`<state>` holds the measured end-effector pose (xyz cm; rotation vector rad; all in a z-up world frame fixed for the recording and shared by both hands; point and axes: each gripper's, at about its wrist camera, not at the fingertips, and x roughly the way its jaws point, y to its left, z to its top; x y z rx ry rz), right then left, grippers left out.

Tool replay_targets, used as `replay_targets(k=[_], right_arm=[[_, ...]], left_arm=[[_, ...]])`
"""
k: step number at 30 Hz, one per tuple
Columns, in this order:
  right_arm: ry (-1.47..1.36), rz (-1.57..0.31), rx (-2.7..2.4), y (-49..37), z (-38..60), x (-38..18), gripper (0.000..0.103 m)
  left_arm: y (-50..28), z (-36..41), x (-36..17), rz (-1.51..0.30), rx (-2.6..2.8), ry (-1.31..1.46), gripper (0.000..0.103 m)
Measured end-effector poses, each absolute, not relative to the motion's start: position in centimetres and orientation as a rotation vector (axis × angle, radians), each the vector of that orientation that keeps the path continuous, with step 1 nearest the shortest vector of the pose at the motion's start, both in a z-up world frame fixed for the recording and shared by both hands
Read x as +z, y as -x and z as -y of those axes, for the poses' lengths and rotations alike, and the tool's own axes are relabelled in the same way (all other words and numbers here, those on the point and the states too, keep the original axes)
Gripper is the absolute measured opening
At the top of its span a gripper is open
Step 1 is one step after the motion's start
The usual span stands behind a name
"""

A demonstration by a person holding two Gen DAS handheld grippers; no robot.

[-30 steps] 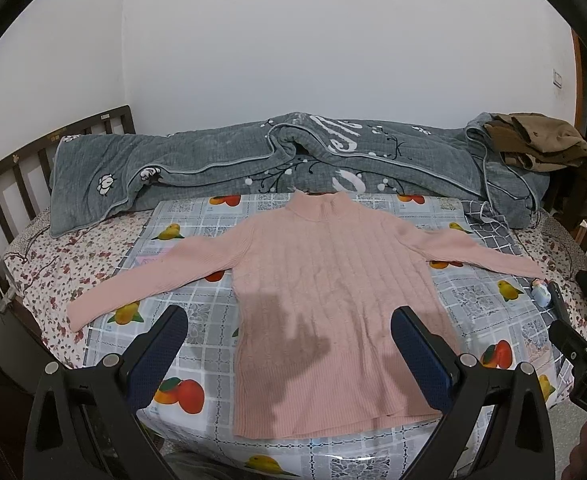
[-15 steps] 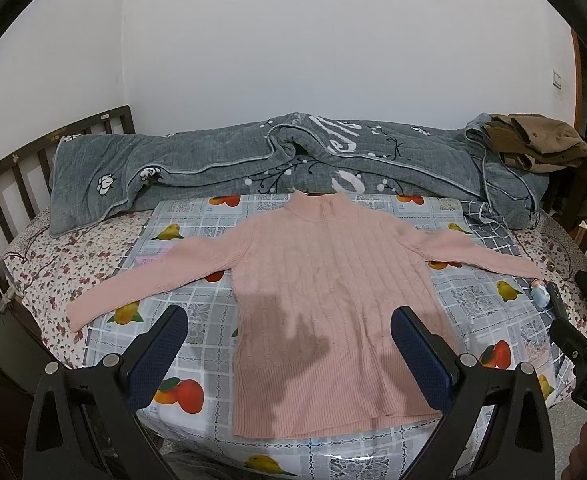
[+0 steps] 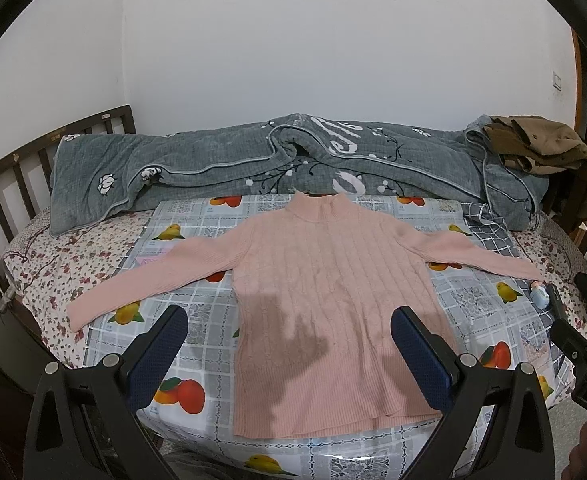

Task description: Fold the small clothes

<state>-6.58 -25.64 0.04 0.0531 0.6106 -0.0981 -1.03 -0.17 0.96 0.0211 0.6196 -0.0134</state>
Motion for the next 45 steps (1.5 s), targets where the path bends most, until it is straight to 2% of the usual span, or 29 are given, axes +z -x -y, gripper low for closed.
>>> replay_targets(k=[29,36,45], right_arm=[[-0.015,-0.611,-0.065,4.6,24.7,-0.4,0.098],[-0.008,-0.668,-0.030,1.0,24.2,-3.7,0.096],[-0.073,-0.719,-0.018,-4.2,24.1,-8.9,0.093]], left_arm=[[-1.2,-1.2,0.3,-0.608,-0.073,0.019,0.102],[-4.2,-5.7,-3.9,-0.625,-0.060,0.131,0.102],[-10.0,-17.6,-13.4,-0.763,0.054,0.313,0.100]])
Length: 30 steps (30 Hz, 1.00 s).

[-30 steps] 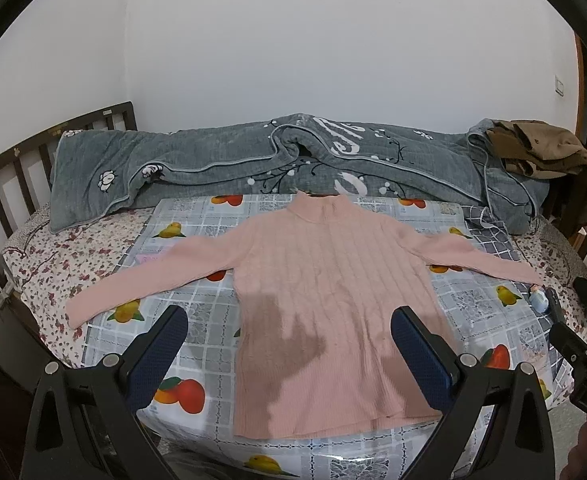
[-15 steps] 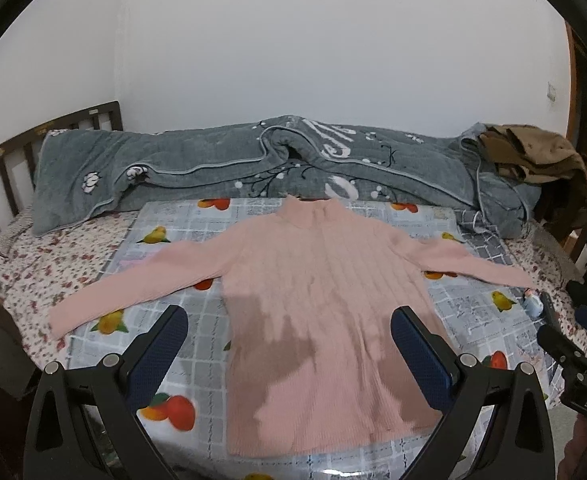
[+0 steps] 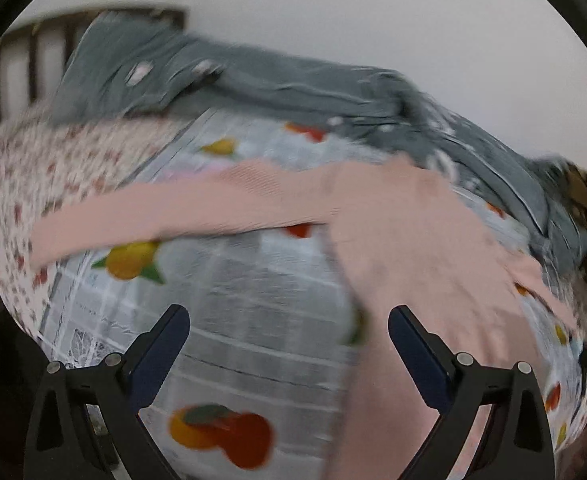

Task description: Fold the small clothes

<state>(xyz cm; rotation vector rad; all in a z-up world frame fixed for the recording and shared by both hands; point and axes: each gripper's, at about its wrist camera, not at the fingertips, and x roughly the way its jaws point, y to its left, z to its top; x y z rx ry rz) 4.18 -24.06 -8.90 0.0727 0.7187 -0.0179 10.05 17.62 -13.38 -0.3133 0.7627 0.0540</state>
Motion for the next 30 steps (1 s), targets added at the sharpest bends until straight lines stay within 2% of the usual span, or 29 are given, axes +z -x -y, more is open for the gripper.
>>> replay_targets(k=[6,8,13,19,22,23,27,30], right_arm=[[-0.025,-0.760,-0.013,-7.3,22.4,-11.3,0.090],[-0.010,-0.784,-0.035,-8.3,21.7,-11.9,0.085],[0.001,-0.790,-0.026,-8.8,19.7,-12.1,0.082],[-0.012,-0.821,0.005,-9.3,19.0,-12.5,0.082],[-0.039,-0.831,0.021,-9.5,19.6,-12.5,0.082],[-0.042,-0.832,0.022,-9.6,19.8,-12.5,0.082],[-0.033,-0.812,0.016,-9.6,21.2,-11.9,0.082],[-0.043,-0.787,0.018,-9.6,22.9,-11.5,0.082]], left_arm=[[-12.4,-25.9,-17.8,-0.774,0.122,0.538,0.091],[-13.3,-28.4,-19.0,-0.788,0.170,0.582,0.089],[-14.0,-33.0,-20.2,-0.718,0.259,0.680,0.086],[-14.9,-35.6,-20.6,-0.686,0.341,0.754,0.061],[-15.1,-36.5,-20.3,-0.696,0.417,0.753,0.030],[-14.8,-36.7,-20.1,-0.699,0.436,0.746,0.010],[-15.5,-36.3,-17.8,-0.695,0.469,0.693,0.007],[-16.9,-33.6,-13.6,-0.639,0.467,0.564,0.007]])
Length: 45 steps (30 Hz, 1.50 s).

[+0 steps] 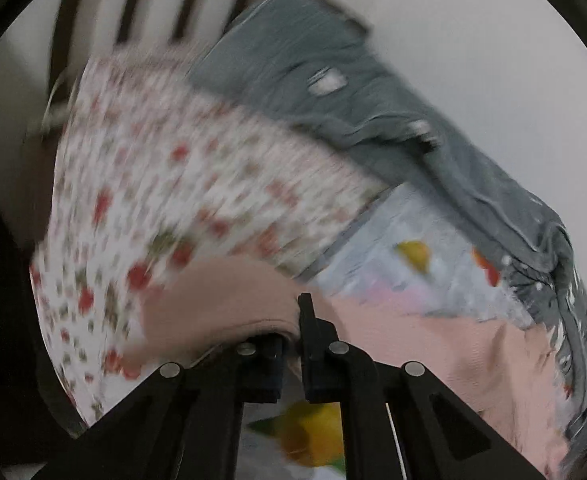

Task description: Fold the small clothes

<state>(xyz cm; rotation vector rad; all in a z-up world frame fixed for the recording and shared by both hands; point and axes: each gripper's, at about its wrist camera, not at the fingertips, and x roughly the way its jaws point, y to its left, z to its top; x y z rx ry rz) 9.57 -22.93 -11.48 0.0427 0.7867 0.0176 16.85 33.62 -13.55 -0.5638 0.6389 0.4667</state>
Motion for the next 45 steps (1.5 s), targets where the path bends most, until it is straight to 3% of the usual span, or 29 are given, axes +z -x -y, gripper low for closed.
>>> replay_targets(k=[5,13,18,24,28,31,34,36,39,45], right_arm=[[-0.063,-0.758,0.006,-9.9,26.2,-11.2,0.082],[-0.112,-0.704,-0.066,-10.3,32.2,-11.2,0.082],[-0.141,-0.714,-0.115,-9.7,35.7,-12.3,0.082],[-0.193,-0.724,-0.167,-8.2,38.5,-13.5,0.082],[-0.195,-0.743,-0.166,-8.2,38.7,-14.1,0.082],[-0.191,-0.753,-0.144,-8.5,38.1,-14.3,0.082],[-0.185,-0.762,-0.110,-8.9,36.8,-14.4,0.082],[-0.179,-0.766,-0.083,-8.9,35.8,-14.3,0.082],[-0.159,-0.776,-0.037,-8.7,33.9,-14.3,0.082],[-0.138,-0.817,0.072,-6.4,30.4,-14.4,0.082]], left_arm=[[-20.8,-25.1,-5.9,-0.546,0.429,0.314,0.007],[-27.4,-6.6,-1.0,-0.519,0.131,0.067,0.007],[-30.1,6.7,-3.6,-0.573,-0.084,-0.056,0.007],[-30.2,18.0,-11.7,-0.748,-0.288,-0.149,0.007],[-30.4,19.5,-15.9,-0.904,-0.362,-0.123,0.013],[-30.3,18.2,-16.0,-0.947,-0.397,-0.070,0.019],[-28.5,15.3,-14.4,-0.903,-0.399,-0.044,0.043],[-27.8,13.2,-13.2,-0.866,-0.371,-0.047,0.083],[-25.1,8.3,-11.9,-0.788,-0.295,-0.026,0.086],[-19.4,-1.8,-12.8,-0.809,-0.167,0.007,0.085]])
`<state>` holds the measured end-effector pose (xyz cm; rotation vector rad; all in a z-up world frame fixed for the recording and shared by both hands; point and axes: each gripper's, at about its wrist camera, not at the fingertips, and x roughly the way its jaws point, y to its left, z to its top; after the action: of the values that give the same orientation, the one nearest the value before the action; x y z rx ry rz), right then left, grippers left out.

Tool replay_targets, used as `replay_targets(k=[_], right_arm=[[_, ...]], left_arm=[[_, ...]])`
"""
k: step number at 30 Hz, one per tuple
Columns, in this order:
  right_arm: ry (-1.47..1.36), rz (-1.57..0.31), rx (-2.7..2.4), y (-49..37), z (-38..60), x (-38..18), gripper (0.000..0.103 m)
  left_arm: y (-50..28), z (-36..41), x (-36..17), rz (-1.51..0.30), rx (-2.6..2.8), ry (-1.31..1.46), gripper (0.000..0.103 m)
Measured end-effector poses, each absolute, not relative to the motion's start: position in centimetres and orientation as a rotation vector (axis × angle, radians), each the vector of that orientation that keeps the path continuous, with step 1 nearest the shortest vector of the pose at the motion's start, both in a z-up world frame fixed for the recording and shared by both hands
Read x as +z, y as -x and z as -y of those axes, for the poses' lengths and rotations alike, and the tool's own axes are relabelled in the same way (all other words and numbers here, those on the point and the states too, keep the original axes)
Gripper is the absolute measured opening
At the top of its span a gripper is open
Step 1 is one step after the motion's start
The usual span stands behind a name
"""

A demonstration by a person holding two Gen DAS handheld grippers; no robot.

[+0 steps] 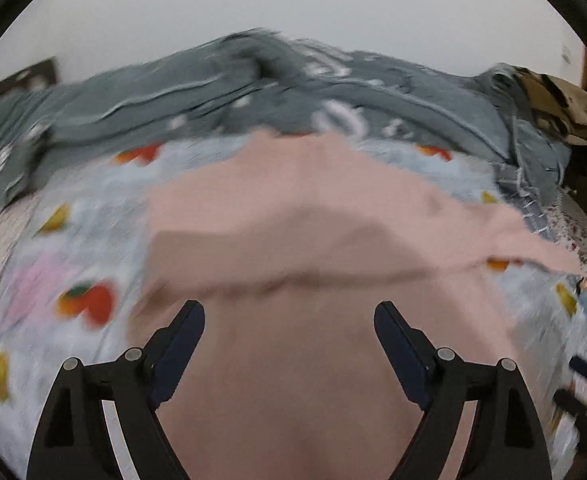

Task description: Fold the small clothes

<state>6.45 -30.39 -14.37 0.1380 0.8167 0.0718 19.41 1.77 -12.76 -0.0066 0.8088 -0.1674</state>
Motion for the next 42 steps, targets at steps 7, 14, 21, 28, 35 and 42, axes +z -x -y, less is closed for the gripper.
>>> replay_targets(k=[7,14,21,28,35,42], right_arm=[[-0.113,-0.906,0.172,-3.1,26.9,-16.3,0.056],[-0.038,-0.921,0.124,-1.7,25.2,-18.0,0.055],[-0.047,-0.897,0.180,-1.8,25.1,-17.9,0.005],[-0.161,-0.922,0.165,-1.1,28.9,-18.4,0.004],[-0.067,-0.886,0.136,-2.0,28.8,-16.0,0.039],[-0.080,-0.825,0.070,-4.9,31.0,-14.0,0.041]], left_arm=[[-10.0,-9.2,-17.5,-0.899,-0.136,0.138,0.081],[-7.3,-9.8,-20.0,-0.922,-0.090,0.142,0.062],[-7.2,-9.1,-19.3,-0.879,-0.101,0.121,0.009],[-7.0,-11.3,-19.9,-0.892,-0.166,0.218,0.011],[-9.3,-12.8,-17.8,-0.853,-0.108,0.212,0.034],[-20.1,-11.1,-13.8,-0.789,-0.144,0.186,0.066]])
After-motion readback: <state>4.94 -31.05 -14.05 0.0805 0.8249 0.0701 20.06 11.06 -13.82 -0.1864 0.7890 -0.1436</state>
